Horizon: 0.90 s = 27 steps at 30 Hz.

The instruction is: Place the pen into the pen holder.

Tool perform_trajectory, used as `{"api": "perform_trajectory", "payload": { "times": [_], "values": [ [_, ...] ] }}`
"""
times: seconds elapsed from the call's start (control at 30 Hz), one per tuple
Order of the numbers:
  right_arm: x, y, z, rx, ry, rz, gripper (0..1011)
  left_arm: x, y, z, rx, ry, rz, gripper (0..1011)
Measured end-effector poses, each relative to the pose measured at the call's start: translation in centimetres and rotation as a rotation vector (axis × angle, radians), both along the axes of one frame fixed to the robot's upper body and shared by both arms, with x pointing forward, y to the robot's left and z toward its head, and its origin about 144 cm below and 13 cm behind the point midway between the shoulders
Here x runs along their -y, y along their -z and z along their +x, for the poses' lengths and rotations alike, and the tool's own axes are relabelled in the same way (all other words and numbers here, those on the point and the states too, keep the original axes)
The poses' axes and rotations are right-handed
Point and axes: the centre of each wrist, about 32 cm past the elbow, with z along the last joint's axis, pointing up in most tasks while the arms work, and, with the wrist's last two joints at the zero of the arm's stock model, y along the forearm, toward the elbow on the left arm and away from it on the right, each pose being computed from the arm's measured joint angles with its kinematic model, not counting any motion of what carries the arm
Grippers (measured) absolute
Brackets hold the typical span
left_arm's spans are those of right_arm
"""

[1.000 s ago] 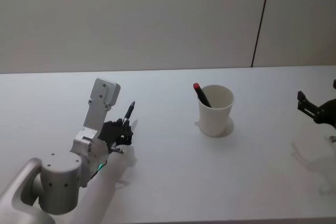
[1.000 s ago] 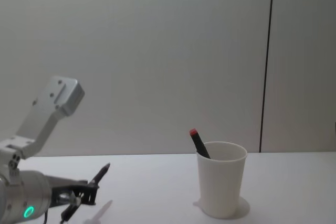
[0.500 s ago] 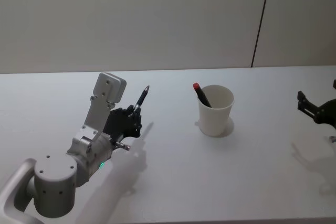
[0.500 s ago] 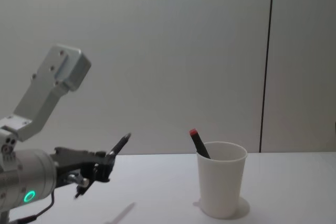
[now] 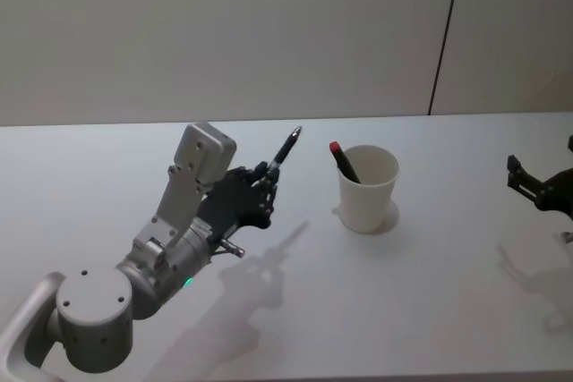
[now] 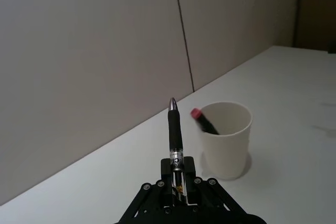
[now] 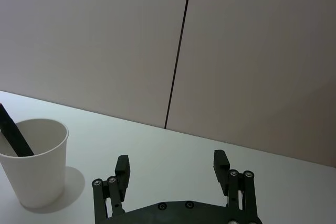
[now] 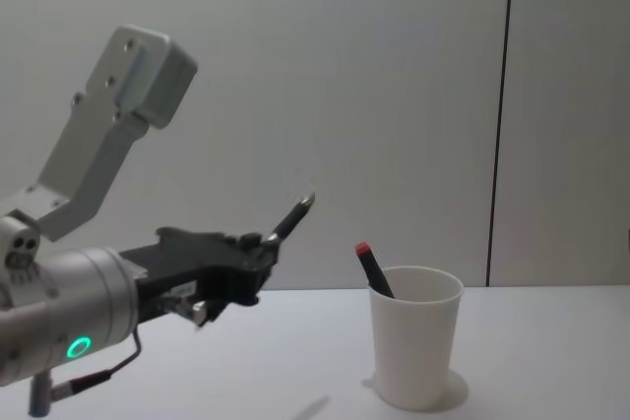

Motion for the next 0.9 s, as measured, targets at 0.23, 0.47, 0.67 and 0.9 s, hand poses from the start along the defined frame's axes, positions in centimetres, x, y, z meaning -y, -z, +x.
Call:
{"api": "perform_trajectory", "payload": {
  "times": [0.23, 0.47, 0.67, 0.9],
  "values": [
    [0.0, 0.0, 0.0, 0.0, 0.0, 0.0, 1001, 0.6, -0.1, 0.1, 0.064, 0.112, -0.022, 142],
    [0.0, 0.0, 0.0, 0.0, 0.0, 0.0, 1001, 1.0, 0.0, 0.5, 0.096, 0.208, -0.043, 142],
    [0.0, 0.0, 0.0, 0.0, 0.0, 0.0, 1001, 1.5, 0.2, 1.2, 0.114, 0.303, -0.062, 142],
    [0.0, 0.0, 0.0, 0.0, 0.0, 0.0, 1001, 2.2, 0.2, 2.2, 0.121, 0.425, -0.076, 142]
  ]
}}
